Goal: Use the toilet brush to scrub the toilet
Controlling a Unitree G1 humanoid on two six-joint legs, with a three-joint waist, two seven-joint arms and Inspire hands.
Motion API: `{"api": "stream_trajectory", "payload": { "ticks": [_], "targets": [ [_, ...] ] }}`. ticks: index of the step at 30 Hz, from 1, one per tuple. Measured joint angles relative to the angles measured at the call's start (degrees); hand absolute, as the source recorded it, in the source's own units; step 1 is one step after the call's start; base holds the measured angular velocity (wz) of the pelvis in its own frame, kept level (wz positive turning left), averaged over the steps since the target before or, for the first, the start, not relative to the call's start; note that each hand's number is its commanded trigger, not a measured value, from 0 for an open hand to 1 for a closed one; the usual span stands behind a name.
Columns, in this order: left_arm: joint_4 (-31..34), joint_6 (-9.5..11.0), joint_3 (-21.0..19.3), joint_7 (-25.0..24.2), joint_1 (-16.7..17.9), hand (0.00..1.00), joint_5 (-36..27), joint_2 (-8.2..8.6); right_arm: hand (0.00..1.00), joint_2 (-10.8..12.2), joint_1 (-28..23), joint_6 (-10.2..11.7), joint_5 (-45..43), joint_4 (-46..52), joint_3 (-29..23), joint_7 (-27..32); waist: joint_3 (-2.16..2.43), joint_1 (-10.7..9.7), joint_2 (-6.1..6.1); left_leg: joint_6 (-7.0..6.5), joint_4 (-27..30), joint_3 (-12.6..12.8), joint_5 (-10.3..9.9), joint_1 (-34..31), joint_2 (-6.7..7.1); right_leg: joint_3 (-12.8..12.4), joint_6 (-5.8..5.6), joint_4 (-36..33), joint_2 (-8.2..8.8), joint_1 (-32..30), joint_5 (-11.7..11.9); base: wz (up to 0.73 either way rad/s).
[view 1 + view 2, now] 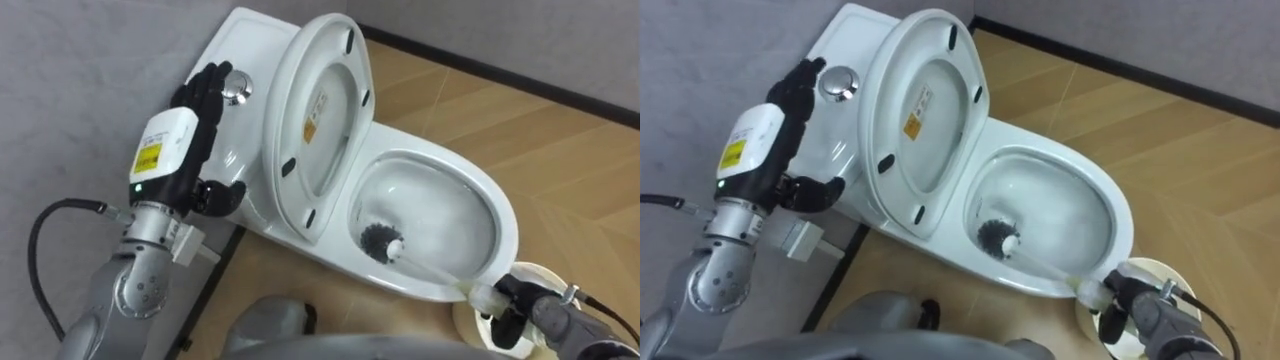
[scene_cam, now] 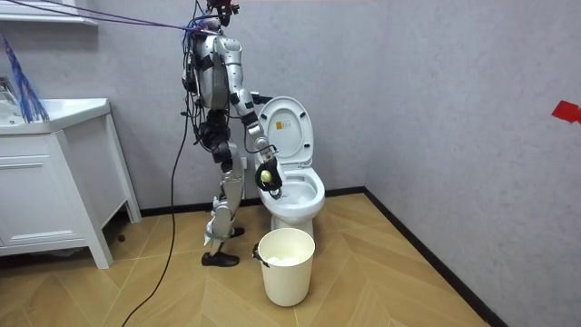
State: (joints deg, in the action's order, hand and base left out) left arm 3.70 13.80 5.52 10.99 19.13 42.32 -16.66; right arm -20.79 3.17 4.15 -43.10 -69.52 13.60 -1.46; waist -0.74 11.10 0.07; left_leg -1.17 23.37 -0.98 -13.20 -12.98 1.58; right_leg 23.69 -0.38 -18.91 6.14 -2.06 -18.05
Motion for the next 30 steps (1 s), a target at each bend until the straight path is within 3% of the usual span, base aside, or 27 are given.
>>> {"api": "stream_trajectory", "payload": {
  "ticks": [6, 14, 18, 22, 24, 26, 30],
  "targets": [
    [-5.4, 0.0, 1.6, 1.3, -1.8, 0.0, 1.1, -0.34, 1.0, 0.0, 1.0, -0.6, 0.0, -0.5, 0.2, 0.4, 0.11, -1.3, -0.39, -0.17, 0.7, 0.4, 0.1, -2.5, -0.12, -0.9, 0.03, -2.1, 0.5, -3.3, 0.0, -0.05],
    [-16.8, 0.8, 5.4, 4.0, -8.5, 0.0, 0.9, -0.96, 1.0, -2.9, 6.0, -1.3, -0.3, -0.5, 1.1, 2.6, -0.76, -1.5, -2.18, -1.1, 6.1, 1.1, 0.6, -12.9, -0.36, -1.7, 0.38, -10.5, 1.81, -14.5, -0.2, -0.05],
    [-20.1, 2.8, 6.7, 7.7, -13.1, 0.0, 1.2, -0.98, 1.0, -5.8, 10.0, -1.9, -0.5, -0.5, 3.1, 3.8, -1.27, -0.2, -1.82, -1.64, 9.8, 1.5, 0.7, -20.0, 0.17, -1.8, 1.26, -16.7, 3.85, -22.6, -1.4, -0.02],
    [-22.0, 3.0, 9.4, 12.0, -16.6, 0.0, 1.1, -1.38, 1.0, -8.5, 12.9, -2.9, -0.8, 0.6, 6.9, 6.1, -1.38, 1.2, -1.64, -2.0, 13.1, 1.8, 0.8, -25.8, 0.02, -1.7, 1.83, -20.6, 5.21, -28.6, -2.1, -0.04],
    [-21.7, 3.0, 10.8, 14.6, -18.7, 0.0, 1.1, -2.71, 1.0, -10.2, 14.9, -3.4, -2.0, 1.6, 8.1, 7.7, -1.57, 2.2, -1.31, -2.2, 14.8, 1.9, 1.2, -29.8, 0.16, -1.8, 2.25, -23.3, 5.99, -32.8, -2.4, 0.04],
    [-21.8, 3.1, 11.6, 16.8, -19.9, 0.0, 1.1, -3.43, 1.0, -11.4, 16.6, -5.0, -2.2, 3.5, 10.2, 8.7, -1.38, 3.3, -1.63, -2.12, 16.1, 1.9, 1.4, -32.6, -0.19, -2.4, 2.72, -24.4, 5.73, -35.6, -2.1, -0.09],
    [-21.8, 3.1, 13.7, 21.9, -22.3, 0.0, 1.2, -5.77, 1.0, -13.5, 20.8, -7.0, -2.8, 8.0, 15.5, 10.6, -1.44, 5.1, -1.64, -2.04, 18.2, 2.3, 1.5, -37.8, -0.59, -2.9, 3.42, -27.2, 5.92, -41.1, -2.2, -0.07]
  ]
}}
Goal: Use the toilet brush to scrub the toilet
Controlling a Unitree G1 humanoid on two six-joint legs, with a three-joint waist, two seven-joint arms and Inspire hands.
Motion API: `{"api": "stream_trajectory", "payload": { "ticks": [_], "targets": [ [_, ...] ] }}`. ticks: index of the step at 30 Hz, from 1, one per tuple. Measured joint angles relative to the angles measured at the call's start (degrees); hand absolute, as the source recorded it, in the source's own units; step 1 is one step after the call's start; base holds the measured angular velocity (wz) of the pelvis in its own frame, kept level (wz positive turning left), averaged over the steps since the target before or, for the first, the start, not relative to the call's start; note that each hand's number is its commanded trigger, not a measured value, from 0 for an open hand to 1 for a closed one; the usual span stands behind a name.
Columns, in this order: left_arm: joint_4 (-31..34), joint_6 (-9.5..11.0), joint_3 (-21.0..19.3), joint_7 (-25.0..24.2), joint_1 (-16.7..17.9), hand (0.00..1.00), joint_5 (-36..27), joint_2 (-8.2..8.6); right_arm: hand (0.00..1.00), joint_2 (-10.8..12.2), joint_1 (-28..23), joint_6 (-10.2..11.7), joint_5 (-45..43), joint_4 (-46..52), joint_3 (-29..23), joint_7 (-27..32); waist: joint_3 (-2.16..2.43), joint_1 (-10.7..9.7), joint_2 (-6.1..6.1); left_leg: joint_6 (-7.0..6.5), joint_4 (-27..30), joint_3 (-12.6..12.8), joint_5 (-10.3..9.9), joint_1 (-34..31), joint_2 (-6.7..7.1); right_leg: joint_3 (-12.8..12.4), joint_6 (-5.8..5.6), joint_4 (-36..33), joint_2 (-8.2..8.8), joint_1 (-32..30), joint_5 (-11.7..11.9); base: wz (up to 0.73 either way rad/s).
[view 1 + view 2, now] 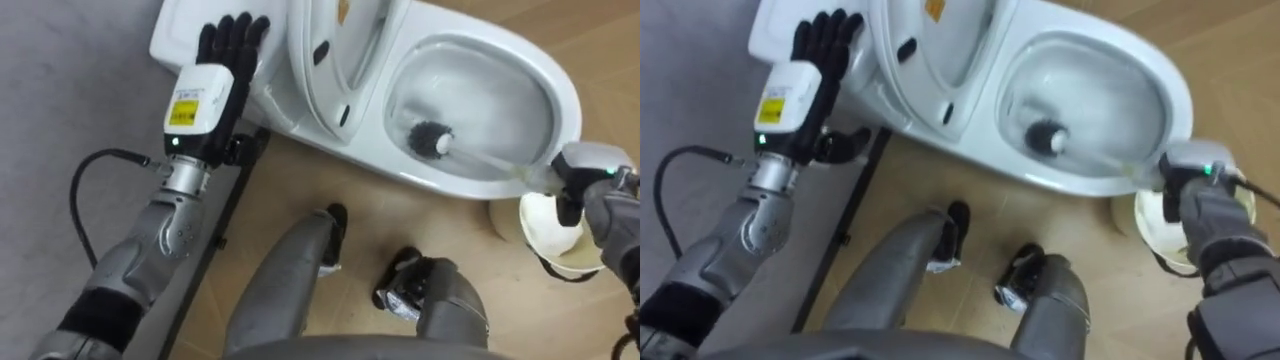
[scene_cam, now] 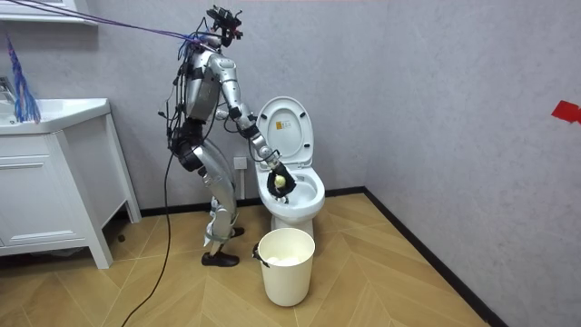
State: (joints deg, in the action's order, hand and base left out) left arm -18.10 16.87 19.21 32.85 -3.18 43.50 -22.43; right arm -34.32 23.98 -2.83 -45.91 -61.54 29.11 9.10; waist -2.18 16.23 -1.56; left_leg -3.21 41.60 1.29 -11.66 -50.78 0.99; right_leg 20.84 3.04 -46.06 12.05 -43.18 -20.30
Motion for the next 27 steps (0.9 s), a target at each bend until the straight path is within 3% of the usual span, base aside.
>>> {"api": "stream_trajectory", "payload": {
  "ticks": [4, 6, 10, 13, 17, 21, 23, 24, 27],
  "targets": [
    [0.0, 0.0, 0.5, 3.1, -2.4, 0.0, 0.0, -4.21, 1.0, -0.4, 3.6, -2.2, -3.1, 2.9, 2.0, 2.3, -0.41, 0.6, 0.62, 0.18, 2.5, -0.1, 0.0, -4.5, -0.3, 0.4, 0.97, -3.0, 0.59, -4.4, -0.8, 0.03],
    [-0.1, -0.2, 1.0, 5.6, -3.5, 0.0, 0.0, -5.82, 1.0, -2.1, 5.6, -3.1, -4.0, 4.4, 3.5, 2.9, -0.47, 0.7, 0.61, 0.3, 4.3, -0.3, -0.2, -7.4, -0.36, 0.7, 1.37, -4.9, 0.94, -6.9, -1.4, 0.05],
    [0.0, -1.0, 1.1, 8.7, -4.3, 0.0, 0.0, -6.75, 1.0, -2.4, 6.8, -3.5, -3.4, 4.5, 4.1, 4.1, -0.68, 0.6, 0.86, 0.52, 6.3, -0.7, -0.6, -9.8, -0.24, 1.1, 1.67, -6.8, 1.28, -8.8, -2.3, 0.06],
    [-0.6, -2.8, 1.3, 10.8, -5.4, 0.0, 0.0, -6.9, 1.0, -3.0, 7.5, -3.5, 1.3, 4.2, 4.4, 5.4, -0.81, 0.6, 0.85, 0.55, 7.1, -0.9, -0.6, -11.3, -0.27, 1.1, 1.92, -7.8, 1.46, -10.4, -2.5, 0.0],
    [-0.8, -5.8, 1.3, 13.3, -6.4, 0.0, -0.3, -9.24, 1.0, -3.3, 8.8, -3.4, 13.3, 3.8, 4.3, 7.5, -1.23, -0.5, 1.52, 0.69, 7.9, -0.1, -0.5, -13.8, -0.24, -0.1, 2.2, -9.9, 1.83, -13.8, -2.7, -0.02],
    [-0.9, -8.6, 1.1, 15.2, -5.9, 0.0, -0.7, -9.75, 1.0, -3.2, 8.8, -3.2, 25.8, 3.5, 4.2, 9.6, -1.26, -1.5, 1.47, 0.88, 8.1, 0.4, -0.4, -14.8, -0.22, -0.7, 2.58, -10.7, 1.96, -15.4, -2.7, -0.05],
    [-0.8, -10.5, 1.1, 15.7, -5.8, 0.0, -0.7, -9.73, 1.0, -2.9, 8.8, -3.0, 27.9, 3.4, 3.2, 10.1, -1.24, -2.3, 1.4, 0.99, 8.3, 0.3, -0.3, -14.9, 0.01, -0.6, 2.79, -11.1, 2.08, -15.5, -2.8, 0.1],
    [-0.8, -11.5, 1.0, 15.9, -5.6, 0.0, -0.5, -9.74, 1.0, -3.0, 8.8, -2.9, 27.5, 3.4, 2.2, 10.5, -1.24, -3.3, 1.4, 1.13, 8.3, 0.1, -0.1, -14.9, 0.77, -0.3, 2.98, -11.7, 2.79, -15.5, -3.2, 0.18],
    [-0.5, -13.3, 0.7, 14.9, -5.8, 0.0, 0.0, -9.7, 1.0, -3.1, 8.8, -2.4, 25.0, 2.7, 1.1, 10.8, -1.23, -3.6, 1.36, 1.12, 9.0, 0.1, -0.1, -14.7, 0.66, -0.5, 3.17, -12.5, 2.89, -15.4, -3.5, 0.03]
  ]
}}
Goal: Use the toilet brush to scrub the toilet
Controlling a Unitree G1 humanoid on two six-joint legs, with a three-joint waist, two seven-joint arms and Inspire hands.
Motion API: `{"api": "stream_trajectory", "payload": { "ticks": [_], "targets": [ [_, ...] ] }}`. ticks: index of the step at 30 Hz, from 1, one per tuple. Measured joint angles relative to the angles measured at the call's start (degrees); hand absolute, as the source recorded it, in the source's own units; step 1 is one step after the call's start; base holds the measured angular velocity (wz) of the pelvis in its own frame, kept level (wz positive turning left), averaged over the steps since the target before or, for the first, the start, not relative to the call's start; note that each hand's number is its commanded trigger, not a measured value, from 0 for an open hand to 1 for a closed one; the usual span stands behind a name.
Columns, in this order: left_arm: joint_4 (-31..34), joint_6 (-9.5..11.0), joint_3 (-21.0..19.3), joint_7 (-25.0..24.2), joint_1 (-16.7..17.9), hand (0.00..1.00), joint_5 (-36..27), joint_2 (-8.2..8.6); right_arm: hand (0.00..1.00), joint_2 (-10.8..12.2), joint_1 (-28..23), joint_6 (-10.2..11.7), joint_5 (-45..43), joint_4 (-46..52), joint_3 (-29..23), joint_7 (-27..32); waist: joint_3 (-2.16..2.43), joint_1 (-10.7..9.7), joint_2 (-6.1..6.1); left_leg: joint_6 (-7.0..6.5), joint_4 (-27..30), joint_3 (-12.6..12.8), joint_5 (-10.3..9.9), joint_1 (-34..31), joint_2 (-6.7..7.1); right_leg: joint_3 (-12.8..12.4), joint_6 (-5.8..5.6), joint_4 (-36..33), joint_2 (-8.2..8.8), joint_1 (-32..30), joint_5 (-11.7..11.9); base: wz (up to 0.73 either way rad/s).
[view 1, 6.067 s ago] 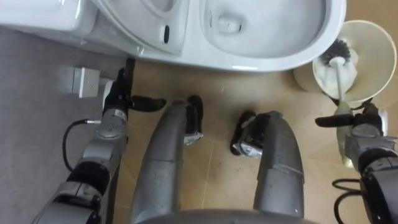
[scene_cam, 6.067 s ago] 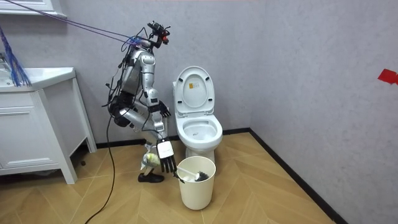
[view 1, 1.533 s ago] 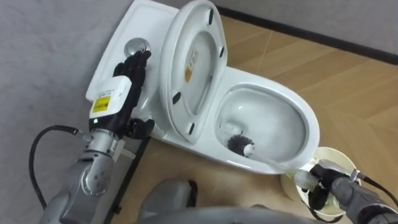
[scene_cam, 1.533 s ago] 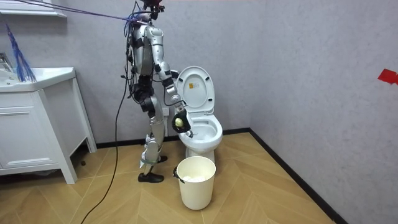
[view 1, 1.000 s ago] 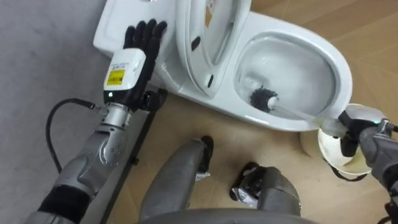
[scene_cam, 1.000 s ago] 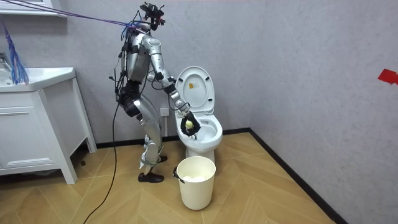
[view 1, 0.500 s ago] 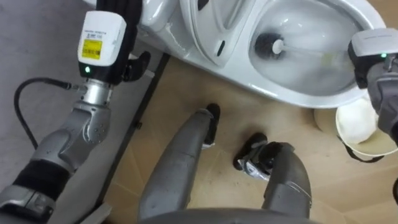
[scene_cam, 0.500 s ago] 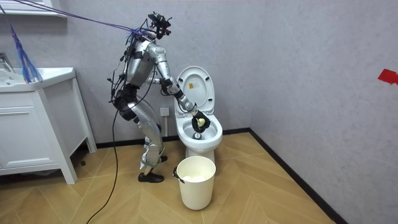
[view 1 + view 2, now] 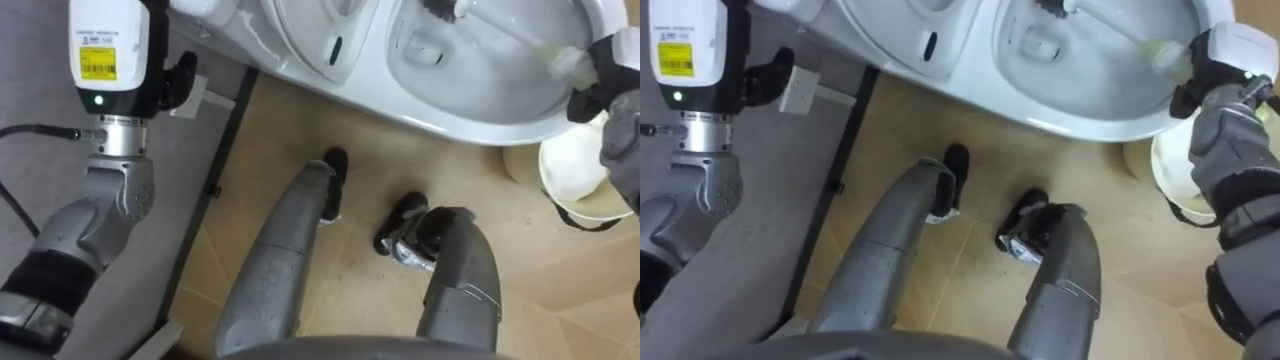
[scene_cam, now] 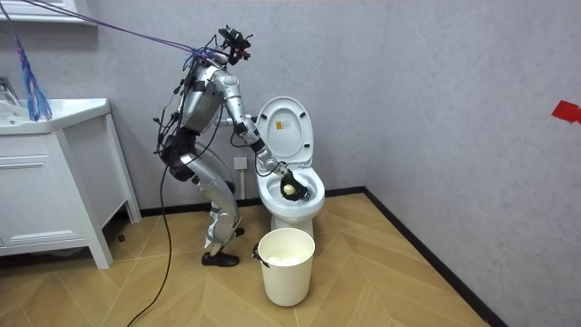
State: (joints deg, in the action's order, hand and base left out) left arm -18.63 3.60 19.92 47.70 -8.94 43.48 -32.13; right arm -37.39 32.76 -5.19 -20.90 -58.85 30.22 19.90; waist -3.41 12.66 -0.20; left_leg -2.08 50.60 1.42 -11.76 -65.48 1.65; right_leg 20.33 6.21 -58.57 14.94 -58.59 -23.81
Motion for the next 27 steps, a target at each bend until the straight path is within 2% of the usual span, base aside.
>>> {"api": "stream_trajectory", "payload": {
  "ticks": [4, 7, 9, 10, 14, 16, 18, 21, 24, 27],
  "targets": [
    [-0.6, -1.4, 0.0, -1.1, -0.4, 0.0, 0.0, 0.04, 1.0, 0.1, -0.4, 0.1, -2.9, -0.5, 0.1, 0.0, 0.02, 0.4, -0.45, 0.07, 0.1, 0.0, 0.1, 0.3, 0.0, 0.1, 0.08, -0.2, 0.14, 0.2, 0.0, 0.0],
    [-0.7, -2.4, 0.2, -1.7, 0.4, 0.0, 0.0, 0.24, 1.0, 0.7, -0.8, -1.0, -6.7, 0.5, 0.2, -0.1, -0.1, 0.7, -1.75, 0.08, 0.1, 0.0, 0.0, 1.2, -0.11, 0.3, 0.05, 0.2, -0.08, 1.3, 0.0, -0.01],
    [-0.8, -3.5, 0.5, -2.1, 1.2, 0.0, 0.0, 0.32, 1.0, 0.9, -2.5, -3.0, -11.3, 4.2, 0.9, -0.4, 0.0, 1.5, -2.73, 0.11, -0.1, -0.1, -0.1, 1.5, -0.4, 0.3, -0.03, 0.7, -0.46, 1.6, 0.0, -0.08],
    [-0.8, -3.5, 0.5, -2.1, 1.3, 0.0, -0.1, 0.31, 1.0, 0.9, -3.0, -3.7, -12.5, 5.4, 1.4, -0.8, 0.0, 1.9, -2.89, 0.12, -0.1, -0.1, -0.1, 1.5, -0.71, 0.2, -0.05, 1.0, -0.88, 1.7, 0.1, -0.15],
    [-0.2, -3.7, 0.3, -2.1, 2.5, 0.0, -0.1, 0.3, 1.0, 1.0, -8.2, -9.0, -21.0, 14.7, 3.5, -4.7, 0.33, 3.4, -4.01, 0.47, -0.3, -0.2, -0.3, 1.5, -2.1, 1.0, 0.46, 3.0, -2.4, 2.4, 0.7, -0.11],
    [0.5, -3.7, 0.2, -2.0, 3.7, 0.0, -1.4, 0.28, 1.0, 0.5, -10.0, -10.8, -23.2, 19.3, 3.6, -6.2, 0.63, 3.4, -4.48, 0.78, -0.7, -0.6, -0.5, 1.6, -2.52, 1.2, 0.57, 4.2, -3.25, 2.9, 1.1, -0.14],
    [1.4, -3.5, 0.3, -1.6, 5.2, 0.0, -2.8, 0.3, 1.0, 0.1, -13.0, -13.9, -26.3, 26.1, 3.6, -8.5, 0.86, 3.2, -5.29, 1.18, -1.0, -1.2, -0.8, 2.0, -3.25, 1.9, 0.65, 5.8, -4.4, 4.2, 1.3, -0.06],
    [1.8, -3.2, 0.0, -0.9, 6.9, 0.0, -5.0, 0.3, 1.0, 0.2, -16.5, -17.5, -28.9, 34.5, 3.5, -12.1, 0.93, 3.1, -5.59, 1.71, -1.6, -1.5, -1.3, 3.1, -4.04, 2.3, 0.79, 7.5, -5.5, 5.6, 1.4, -0.06],
    [1.8, -3.1, 0.2, -0.4, 8.3, 0.0, -7.1, 0.31, 1.0, 0.1, -19.0, -20.0, -30.5, 40.6, 3.4, -15.8, 1.04, 2.9, -5.75, 2.25, -2.5, -1.5, -1.6, 4.1, -4.86, 2.3, 1.0, 9.1, -6.57, 6.8, 1.5, -0.06],
    [1.8, -3.1, -0.1, 0.6, 8.9, 0.0, -8.5, 0.41, 1.0, -0.1, -19.5, -20.2, -32.4, 41.6, 2.8, -16.6, 1.11, 3.1, -6.16, 2.67, -2.4, -1.9, -1.8, 4.2, -5.35, 2.6, 1.26, 9.9, -7.31, 7.3, 1.7, -0.06]
  ]
}}
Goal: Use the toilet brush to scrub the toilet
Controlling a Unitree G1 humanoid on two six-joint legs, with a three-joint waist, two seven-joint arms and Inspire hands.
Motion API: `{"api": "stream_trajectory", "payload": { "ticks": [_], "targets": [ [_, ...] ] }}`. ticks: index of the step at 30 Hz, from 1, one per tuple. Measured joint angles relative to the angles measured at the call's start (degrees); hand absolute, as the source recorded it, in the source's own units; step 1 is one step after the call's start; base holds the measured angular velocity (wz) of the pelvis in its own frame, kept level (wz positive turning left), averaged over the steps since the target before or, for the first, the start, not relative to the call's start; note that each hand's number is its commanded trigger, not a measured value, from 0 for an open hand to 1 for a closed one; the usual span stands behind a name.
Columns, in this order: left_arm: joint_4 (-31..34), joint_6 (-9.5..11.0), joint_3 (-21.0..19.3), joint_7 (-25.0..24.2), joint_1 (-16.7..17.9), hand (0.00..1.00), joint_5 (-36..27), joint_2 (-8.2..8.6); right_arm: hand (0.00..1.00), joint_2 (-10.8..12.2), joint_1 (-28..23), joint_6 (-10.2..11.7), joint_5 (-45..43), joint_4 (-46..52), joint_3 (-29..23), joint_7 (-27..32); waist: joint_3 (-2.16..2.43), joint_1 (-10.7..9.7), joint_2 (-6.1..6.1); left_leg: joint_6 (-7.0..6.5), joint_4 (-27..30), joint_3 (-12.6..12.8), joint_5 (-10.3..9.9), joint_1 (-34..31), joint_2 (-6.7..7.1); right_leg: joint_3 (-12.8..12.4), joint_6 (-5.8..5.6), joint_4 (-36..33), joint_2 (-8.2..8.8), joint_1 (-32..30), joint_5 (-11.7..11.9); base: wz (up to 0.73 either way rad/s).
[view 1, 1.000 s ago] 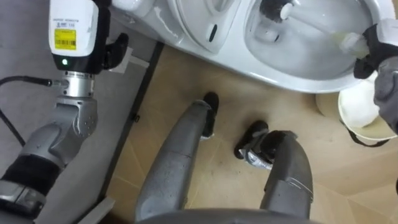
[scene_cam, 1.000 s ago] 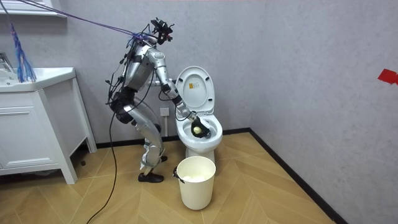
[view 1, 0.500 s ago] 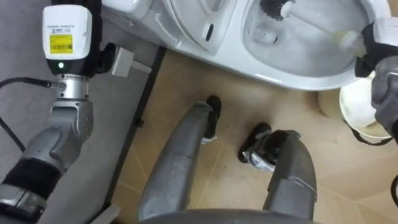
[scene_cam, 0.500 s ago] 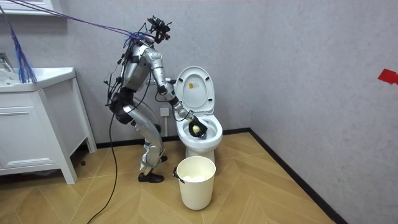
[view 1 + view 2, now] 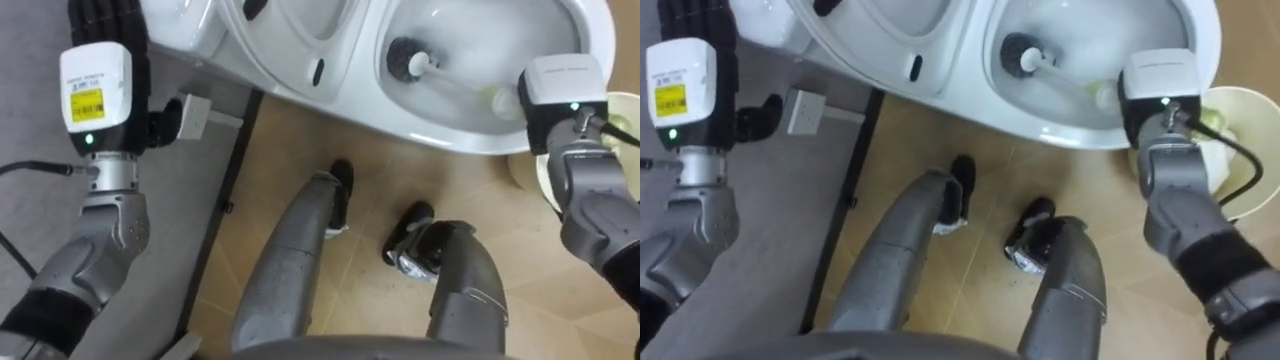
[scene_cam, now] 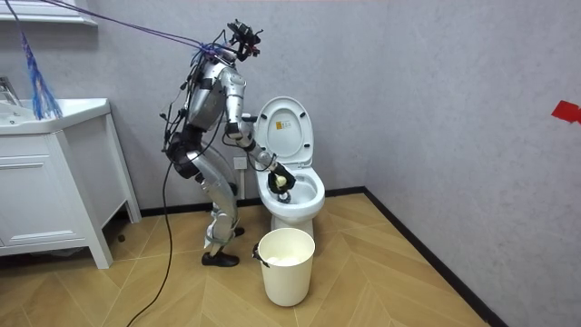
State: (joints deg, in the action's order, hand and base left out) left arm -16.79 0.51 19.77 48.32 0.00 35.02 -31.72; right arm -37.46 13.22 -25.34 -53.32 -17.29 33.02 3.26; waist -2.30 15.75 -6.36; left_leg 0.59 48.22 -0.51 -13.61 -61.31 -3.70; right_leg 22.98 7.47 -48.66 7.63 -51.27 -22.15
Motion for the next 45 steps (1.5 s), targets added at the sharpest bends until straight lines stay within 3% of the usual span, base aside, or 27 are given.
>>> {"api": "stream_trajectory", "payload": {
  "ticks": [2, 4, 5, 8, 10, 12, 16, 20, 22, 24, 27, 29, 32, 36, 39, 43, 45],
  "targets": [
    [-0.3, 0.0, 0.0, 0.1, 0.0, 0.0, -0.8, -0.12, 1.0, -0.7, 1.6, 0.4, 0.4, -2.0, 0.1, -0.1, -0.01, 0.1, -0.02, 0.01, 0.0, 0.1, 0.0, 0.0, 0.0, 0.0, 0.02, 0.0, 0.06, 0.0, 0.0, 0.0],
    [-0.6, 0.1, 0.1, 0.1, -0.7, 0.0, -1.9, -0.26, 1.0, -1.4, 5.1, 2.6, 3.5, -8.0, 0.9, 1.4, -0.11, 0.2, 0.14, -0.02, 0.2, 0.4, 0.0, 0.0, 0.06, 0.0, -0.05, -0.4, 0.29, -0.1, -0.1, 0.05],
    [-1.0, 0.2, 0.1, 0.1, -1.3, 0.0, -1.8, -0.76, 1.0, -1.6, 8.1, 4.9, 7.0, -13.3, 1.3, 2.7, -0.21, 0.2, 0.39, -0.05, 0.4, 0.5, 0.0, -0.1, 0.34, -0.1, -0.18, -0.7, 0.57, -0.3, -0.2, 0.1],
    [-1.3, 0.2, 0.6, 0.1, -3.2, 0.0, -1.5, -3.19, 1.0, -1.7, 14.3, 11.3, 17.9, -25.4, 1.8, 5.9, -1.04, -0.9, 2.75, -0.63, 0.9, 1.7, 0.4, -0.9, 1.9, -1.2, -0.33, -4.3, 2.98, -2.6, -1.4, 0.19],
    [-1.0, 0.3, 0.3, 0.4, -3.0, 0.0, -1.2, -3.57, 1.0, -1.8, 17.5, 13.8, 21.6, -30.6, 1.3, 7.1, -1.29, -2.0, 4.21, -1.02, 1.3, 2.1, 0.7, -1.8, 2.81, -1.7, -0.39, -6.1, 4.31, -4.2, -1.9, 0.2],
    [0.1, -0.4, -0.4, 1.1, -2.6, 0.0, -0.2, -3.55, 1.0, -1.8, 20.6, 16.5, 22.8, -34.4, 0.6, 9.3, -1.25, -4.3, 5.74, -1.51, 1.7, 2.2, 1.2, -2.6, 4.23, -2.1, -0.72, -8.1, 6.0, -5.5, -2.5, 0.21],
    [0.0, -1.3, -1.4, 1.1, -3.1, 0.0, 2.2, -3.37, 1.0, -2.0, 21.1, 17.2, 19.7, -34.1, -0.6, 11.0, -1.21, -5.0, 7.87, -1.88, 2.8, 2.7, 1.2, -2.2, 4.45, -2.9, -1.09, -9.3, 6.52, -5.4, -2.8, -0.03],
    [0.2, -2.0, -1.4, -0.7, -3.4, 0.0, 3.2, -3.06, 1.0, -1.4, 18.5, 15.6, 13.8, -27.2, -0.6, 10.8, -1.07, -4.6, 7.78, -2.48, 2.7, 2.6, 1.0, -1.4, 3.74, -2.7, -1.81, -8.7, 6.08, -4.5, -1.8, -0.13],
    [1.0, -2.2, -0.9, -1.9, -3.3, 0.0, 3.2, -2.9, 1.0, -0.9, 15.4, 14.3, 10.5, -21.5, -0.5, 10.0, -1.06, -4.1, 6.59, -2.56, 2.8, 2.2, 1.0, -0.8, 3.42, -2.3, -1.93, -7.5, 5.13, -3.2, -1.2, -0.12],
    [1.2, -2.7, 0.6, -2.4, -2.7, 0.0, 2.9, -2.48, 1.0, -0.8, 10.7, 10.1, 8.6, -14.8, 0.9, 8.3, -0.97, -2.3, 4.78, -2.44, 2.6, 1.8, 0.7, -0.1, 2.6, -2.2, -2.39, -5.8, 3.89, -2.1, -0.4, -0.21],
    [2.4, -2.7, 0.6, -2.5, 0.2, 0.0, 2.6, -2.25, 1.0, -0.8, 6.4, 5.6, 6.6, -8.2, 1.3, 4.3, -0.66, -1.2, 2.04, -2.48, 2.3, 1.7, 0.7, -0.1, 1.5, -1.8, -2.03, -3.8, 2.58, -1.4, 0.7, -0.22],
    [2.8, -2.6, 0.6, -2.4, 2.0, 0.0, 1.9, -1.92, 1.0, -0.8, 4.3, 3.1, 5.6, -4.6, 1.3, 2.8, -0.32, -1.2, 0.95, -2.47, 2.1, 1.8, 0.7, -0.1, 1.23, -1.8, -2.25, -3.3, 2.25, -1.4, 1.1, -0.1],
    [2.9, -2.3, 0.6, -2.3, 3.0, 0.0, 0.2, -1.37, 1.0, -0.8, 1.4, -0.1, 3.5, 1.5, 1.3, -0.4, 0.34, -1.2, -0.21, -2.19, 1.7, 1.6, 0.7, 0.0, 0.51, -1.4, -1.24, -2.1, 1.32, -0.9, 1.7, -0.05],
    [2.9, -2.2, 0.6, -1.7, 3.9, 0.0, -1.9, -1.02, 1.0, -0.8, -2.5, -3.7, 0.7, 10.1, 0.7, -5.9, 0.37, -1.6, -0.23, -1.4, 0.2, 1.6, 1.3, 0.5, 0.15, -1.4, -0.51, -1.0, 0.66, -0.8, 1.9, -0.01],
    [3.2, -2.1, 0.2, -1.0, 4.3, 0.0, -1.9, -0.44, 1.0, -0.8, -5.6, -4.8, 0.2, 15.3, -1.3, -9.0, 0.37, -1.6, -0.22, -0.82, 0.0, 1.7, 0.9, 0.5, -0.77, -1.5, -0.06, -0.3, -0.24, -0.7, 1.8, -0.07],
    [3.4, -1.3, 0.1, 0.2, 5.3, 0.0, -4.2, -0.14, 1.0, -0.8, -8.7, -6.5, -1.8, 21.3, -2.1, -12.3, 0.4, -2.0, -0.08, -0.29, -0.7, 1.5, 0.8, 0.5, -0.89, -1.6, 0.21, 0.4, -0.77, -0.8, 1.8, -0.02],
    [4.8, -1.2, -0.4, 0.4, 6.8, 0.0, -5.5, -0.14, 1.0, -0.8, -11.0, -6.6, -3.4, 24.4, -3.0, -14.5, 0.64, -2.9, 0.33, -0.15, -0.8, 1.3, 0.7, 0.5, -0.85, -1.6, 0.26, 0.5, -0.85, -0.8, 1.8, 0.0]
  ]
}}
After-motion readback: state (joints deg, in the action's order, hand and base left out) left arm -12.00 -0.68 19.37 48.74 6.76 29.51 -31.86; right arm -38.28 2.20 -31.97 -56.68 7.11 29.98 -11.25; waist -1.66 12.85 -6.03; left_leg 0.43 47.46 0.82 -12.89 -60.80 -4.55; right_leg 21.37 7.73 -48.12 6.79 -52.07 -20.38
